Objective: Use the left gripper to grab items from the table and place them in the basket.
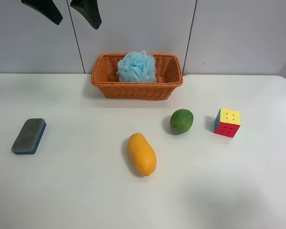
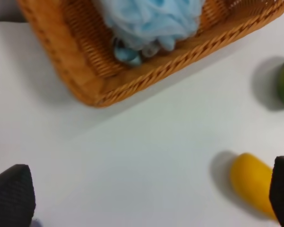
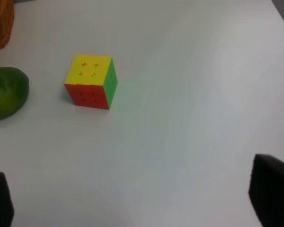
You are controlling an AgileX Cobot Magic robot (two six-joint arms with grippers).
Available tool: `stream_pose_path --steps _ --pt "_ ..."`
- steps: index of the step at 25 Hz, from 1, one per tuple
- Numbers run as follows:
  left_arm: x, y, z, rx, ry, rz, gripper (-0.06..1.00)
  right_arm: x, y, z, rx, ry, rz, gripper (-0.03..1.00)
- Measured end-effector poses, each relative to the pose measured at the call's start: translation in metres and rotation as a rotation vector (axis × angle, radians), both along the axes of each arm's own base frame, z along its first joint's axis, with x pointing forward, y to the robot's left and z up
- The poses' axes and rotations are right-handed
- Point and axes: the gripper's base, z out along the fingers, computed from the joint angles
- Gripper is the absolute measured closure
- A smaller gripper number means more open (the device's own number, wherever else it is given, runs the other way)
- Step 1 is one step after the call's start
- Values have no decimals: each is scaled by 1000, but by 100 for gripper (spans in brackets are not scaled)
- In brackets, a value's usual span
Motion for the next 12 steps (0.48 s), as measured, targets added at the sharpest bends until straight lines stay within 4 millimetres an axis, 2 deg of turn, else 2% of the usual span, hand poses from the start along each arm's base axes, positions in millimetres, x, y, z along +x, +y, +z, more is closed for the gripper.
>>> stream_pose_path --steps 2,4,9,12 --pt "-21 9 8 11 -9 3 -5 0 0 0 0 0 0 -2" --pt "-46 19 7 19 2 8 -5 0 0 0 0 0 0 -2" --pt "-120 48 13 -21 -92 44 -5 0 0 0 0 0 0 -2" --pt "-163 65 6 -23 -119 50 -5 0 0 0 0 0 0 -2"
